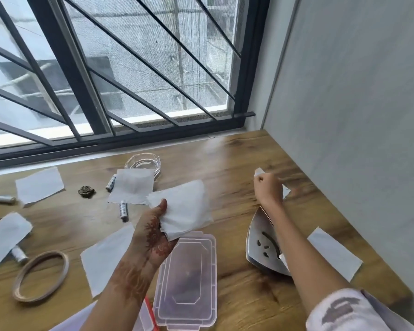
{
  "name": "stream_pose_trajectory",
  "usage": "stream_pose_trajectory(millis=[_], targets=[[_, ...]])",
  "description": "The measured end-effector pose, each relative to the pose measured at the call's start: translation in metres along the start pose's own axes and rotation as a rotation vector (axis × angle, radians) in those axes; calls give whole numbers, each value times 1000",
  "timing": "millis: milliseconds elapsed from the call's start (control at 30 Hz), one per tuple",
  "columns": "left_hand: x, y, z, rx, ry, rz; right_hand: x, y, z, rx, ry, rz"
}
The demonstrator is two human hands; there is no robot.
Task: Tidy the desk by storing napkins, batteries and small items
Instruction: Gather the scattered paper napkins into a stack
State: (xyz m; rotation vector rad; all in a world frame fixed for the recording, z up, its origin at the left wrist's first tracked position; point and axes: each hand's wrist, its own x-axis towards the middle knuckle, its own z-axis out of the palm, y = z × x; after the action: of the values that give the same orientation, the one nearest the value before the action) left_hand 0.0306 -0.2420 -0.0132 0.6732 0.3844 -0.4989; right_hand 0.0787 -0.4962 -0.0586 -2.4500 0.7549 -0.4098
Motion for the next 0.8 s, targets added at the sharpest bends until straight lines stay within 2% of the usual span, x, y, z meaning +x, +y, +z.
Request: stream_pose_trajectory(millis=[67,167,300,467,533,633,800], targets=[[0,1,0,10,-4,2,-6,-14,-7,215,49,-18],[0,2,2,7,-12,3,-28,-43,-20,534,9,-43],[0,4,5,-23,-13,12,-70,-78,-35,706,-108,-193],[-2,6,4,-32,-33,17,-119,-96,-29,547,-227,-619],[-7,9,4,-54,-79,7,-130,-95,-18,472,-289,-731],[-14,12,3,-95,-119,6,-141,-92,-5,411,-413,-821],[-20,18,-10,-67,-88,1,-152,-97,1,345,-453,-886]])
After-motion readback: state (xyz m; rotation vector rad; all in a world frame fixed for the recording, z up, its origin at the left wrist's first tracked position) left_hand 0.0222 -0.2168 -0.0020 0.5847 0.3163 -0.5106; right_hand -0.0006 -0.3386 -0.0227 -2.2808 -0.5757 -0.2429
